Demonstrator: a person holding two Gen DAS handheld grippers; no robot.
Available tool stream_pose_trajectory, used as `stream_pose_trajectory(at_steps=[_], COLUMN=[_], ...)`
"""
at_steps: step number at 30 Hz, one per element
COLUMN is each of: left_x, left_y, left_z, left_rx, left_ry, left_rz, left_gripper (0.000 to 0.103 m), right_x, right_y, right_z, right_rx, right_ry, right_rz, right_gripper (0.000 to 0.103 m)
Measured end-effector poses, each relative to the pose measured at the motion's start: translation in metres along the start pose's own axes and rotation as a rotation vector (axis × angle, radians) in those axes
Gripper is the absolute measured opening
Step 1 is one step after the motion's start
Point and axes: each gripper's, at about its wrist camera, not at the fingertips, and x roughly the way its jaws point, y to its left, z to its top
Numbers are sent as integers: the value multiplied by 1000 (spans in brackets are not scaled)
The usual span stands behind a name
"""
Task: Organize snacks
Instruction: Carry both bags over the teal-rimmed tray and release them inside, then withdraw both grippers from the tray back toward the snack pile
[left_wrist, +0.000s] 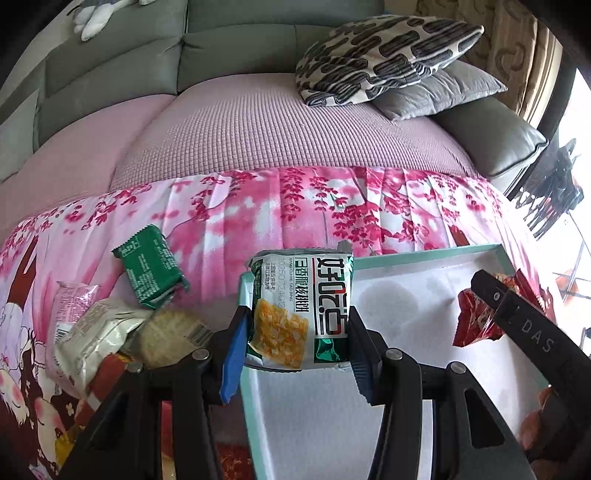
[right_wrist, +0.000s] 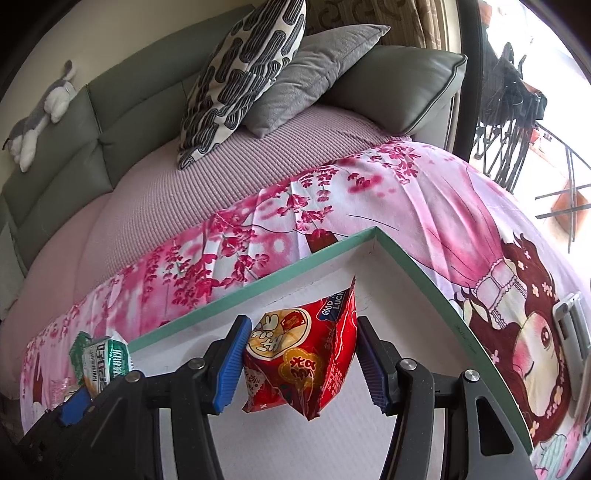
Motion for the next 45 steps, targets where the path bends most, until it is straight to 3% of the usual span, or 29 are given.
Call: stream_pose_trajectory(at_steps=[17, 18, 20, 23, 35, 39, 45], left_x=[4, 2, -3, -12, -44, -51, -66], left_y=[-8, -8, -9, -6, 30, 45, 64], left_z=[-5, -4, -3, -1, 14, 16, 21], left_rx=[37, 39, 46, 48, -63, -111, -173], left_ry=[10, 2, -16, -36, -8, -14, -42], left_rz=[14, 15, 26, 26, 114, 130, 160], left_gripper=[52, 53, 73, 74, 80, 83, 84], right_x=[2, 1, -2, -4, -37, -47, -59], right_y=[-4, -4, -6, -8, -6, -4, 1], right_z=[0, 0, 2, 3, 13, 15, 16], right_rx=[-2, 0, 7, 12, -38, -62, -94], right_ry=[23, 21, 15, 14, 19, 5, -13], right_rz=[-20, -20, -22, -22, -52, -65, -72], right_gripper=[60, 60, 61, 64, 72, 86, 87])
